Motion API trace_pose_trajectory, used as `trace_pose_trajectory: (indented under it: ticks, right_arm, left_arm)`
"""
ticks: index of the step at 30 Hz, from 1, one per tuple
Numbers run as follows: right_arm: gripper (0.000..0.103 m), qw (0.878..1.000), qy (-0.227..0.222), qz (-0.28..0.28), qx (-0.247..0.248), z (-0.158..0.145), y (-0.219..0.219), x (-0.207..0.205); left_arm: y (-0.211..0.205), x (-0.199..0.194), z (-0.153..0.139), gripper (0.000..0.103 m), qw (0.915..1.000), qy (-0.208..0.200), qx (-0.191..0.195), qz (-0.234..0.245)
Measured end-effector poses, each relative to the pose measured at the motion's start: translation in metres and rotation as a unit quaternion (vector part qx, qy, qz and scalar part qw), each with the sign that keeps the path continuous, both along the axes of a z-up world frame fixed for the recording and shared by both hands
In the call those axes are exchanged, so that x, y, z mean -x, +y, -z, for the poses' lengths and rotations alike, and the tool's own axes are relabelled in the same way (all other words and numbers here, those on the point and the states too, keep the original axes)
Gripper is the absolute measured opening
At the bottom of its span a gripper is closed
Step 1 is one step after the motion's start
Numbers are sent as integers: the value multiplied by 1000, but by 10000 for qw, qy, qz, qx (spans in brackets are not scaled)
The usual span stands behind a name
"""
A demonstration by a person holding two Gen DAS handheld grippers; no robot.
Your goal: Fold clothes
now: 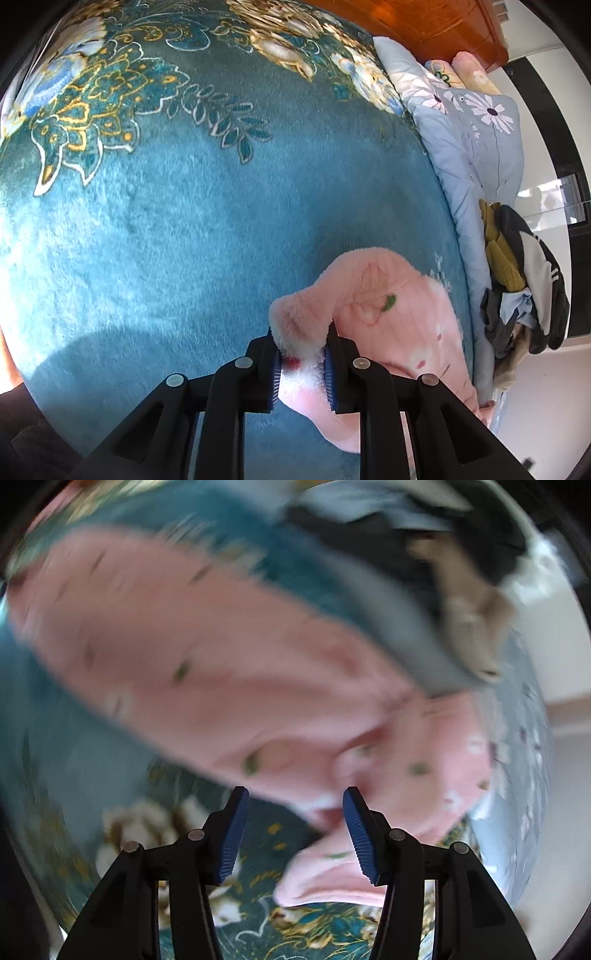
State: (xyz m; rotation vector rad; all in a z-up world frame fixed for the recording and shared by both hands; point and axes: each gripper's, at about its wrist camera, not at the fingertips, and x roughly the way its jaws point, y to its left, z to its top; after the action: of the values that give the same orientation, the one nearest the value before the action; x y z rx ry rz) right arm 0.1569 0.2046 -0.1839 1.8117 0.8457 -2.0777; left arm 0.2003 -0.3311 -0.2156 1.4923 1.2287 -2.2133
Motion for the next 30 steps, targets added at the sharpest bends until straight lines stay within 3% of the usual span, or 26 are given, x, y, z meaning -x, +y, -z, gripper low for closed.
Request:
trace_pose_trajectory:
  ticks: [2, 7, 10, 11, 12, 15, 20, 24, 27, 30]
  right_arm:
    - [54, 9992, -153, -288, -215, 25, -11, -12]
    - [54, 9888, 261, -1062, -1014, 51, -24, -19]
    - [53, 9837, 375, -1240, -1245, 59, -26, -16]
    - [50, 9851, 348, -1190, -1188, 59, -27, -14]
    - [35, 9870, 293, -1120, -1117, 57, -27, -11]
    - [10, 9926, 132, -868, -837, 49, -27, -3]
    - [5, 9999, 66, -145, -10, 12, -14, 11]
    - [5, 9966, 126, 323, 748, -37, -1, 7]
    - [5, 9923, -266, 265, 1184, -57, -1, -18]
    - [5, 9841, -974, 107, 1483, -50, -10, -56]
  left_arm:
    - [2, -1, 0, 20, 10000, -22, 2, 17]
    - [4, -2, -6, 20, 10000, 35, 36, -1]
    - [8, -1, -8, 20, 10000, 50, 61, 19]
    - [9, -1, -8, 20, 10000, 48, 69, 24]
    - [9, -1, -8, 20, 10000, 44, 76, 23]
    - [8, 0, -7, 20, 10000, 37, 48, -4]
    - [4, 5, -15, 20, 9999, 106, 121, 25]
    - [-3, 11, -30, 20, 9995, 263, 195, 23]
    - [-7, 14, -43, 20, 9987, 403, 301, 64]
    - [-9, 15, -52, 20, 9974, 466, 538, 148]
